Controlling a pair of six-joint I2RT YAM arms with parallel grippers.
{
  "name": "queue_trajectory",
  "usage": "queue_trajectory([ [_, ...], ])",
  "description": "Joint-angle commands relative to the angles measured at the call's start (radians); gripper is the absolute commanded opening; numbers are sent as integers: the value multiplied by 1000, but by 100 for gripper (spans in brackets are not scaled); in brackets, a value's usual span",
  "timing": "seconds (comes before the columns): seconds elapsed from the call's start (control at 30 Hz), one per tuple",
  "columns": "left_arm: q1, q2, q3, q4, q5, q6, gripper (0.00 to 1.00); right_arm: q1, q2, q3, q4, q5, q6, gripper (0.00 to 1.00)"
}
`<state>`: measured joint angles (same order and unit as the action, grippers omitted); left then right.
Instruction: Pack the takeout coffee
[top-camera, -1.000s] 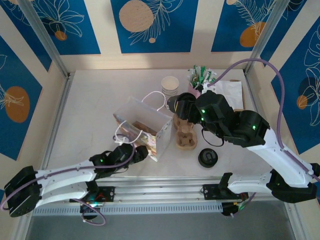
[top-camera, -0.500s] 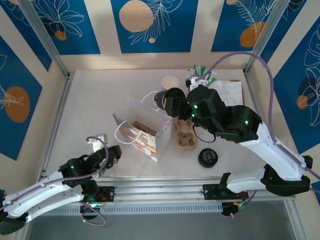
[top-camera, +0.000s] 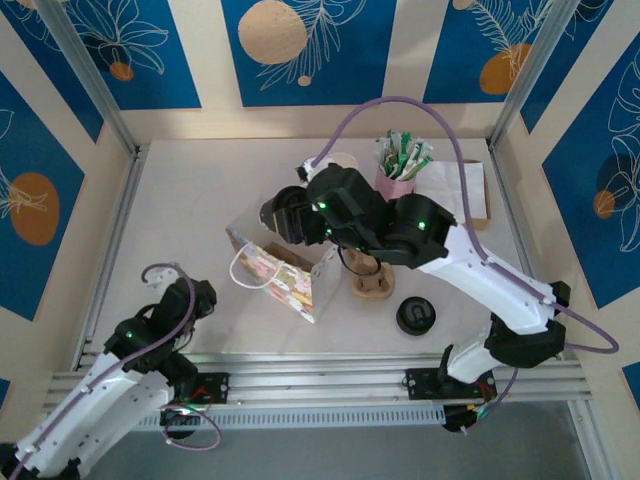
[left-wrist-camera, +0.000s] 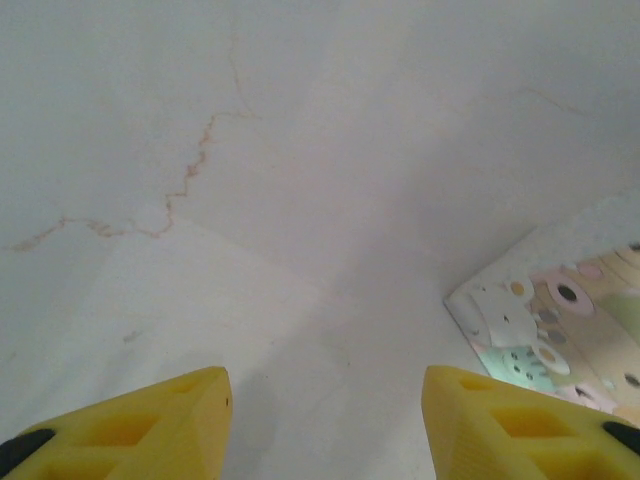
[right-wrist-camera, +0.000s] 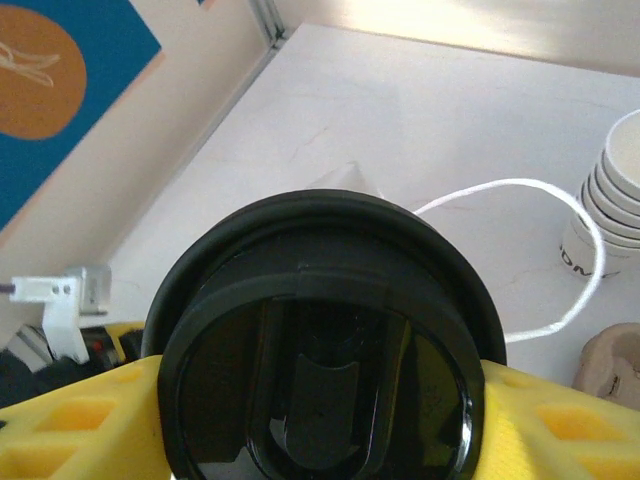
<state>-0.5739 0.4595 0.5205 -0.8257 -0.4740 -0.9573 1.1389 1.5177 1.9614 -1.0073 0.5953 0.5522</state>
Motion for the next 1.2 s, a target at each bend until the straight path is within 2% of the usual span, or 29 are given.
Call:
queue_trajectory([
  [0.0, 136, 54, -16, 133, 248, 98, 55, -5, 36, 55, -55, -53, -103, 61],
  [0.1, 271, 157, 2, 214, 371, 163, 55, -26, 80, 97, -113, -76, -146, 61],
  [0.2, 382, 227, 22, 288, 450, 201, 55, -39, 99, 106, -131, -117, -210, 61],
  [0.27, 435, 266, 23, 350, 502, 220, 55, -49, 103, 92, -126, -152, -254, 61],
  [0.4, 527, 427, 46, 480, 689, 244, 55, -62, 120, 80, -129, -185, -331, 61],
  [0.6, 531, 613, 61, 714, 840, 241, 57, -70, 162, 88, -154, -224, -444, 61],
  [0.8, 523, 751, 81, 843, 937, 273, 57, -93, 190, 90, -177, -264, -510, 61],
  [1.17, 488, 888, 92, 977, 991, 294, 61, -150, 229, 104, -237, -350, -593, 59],
])
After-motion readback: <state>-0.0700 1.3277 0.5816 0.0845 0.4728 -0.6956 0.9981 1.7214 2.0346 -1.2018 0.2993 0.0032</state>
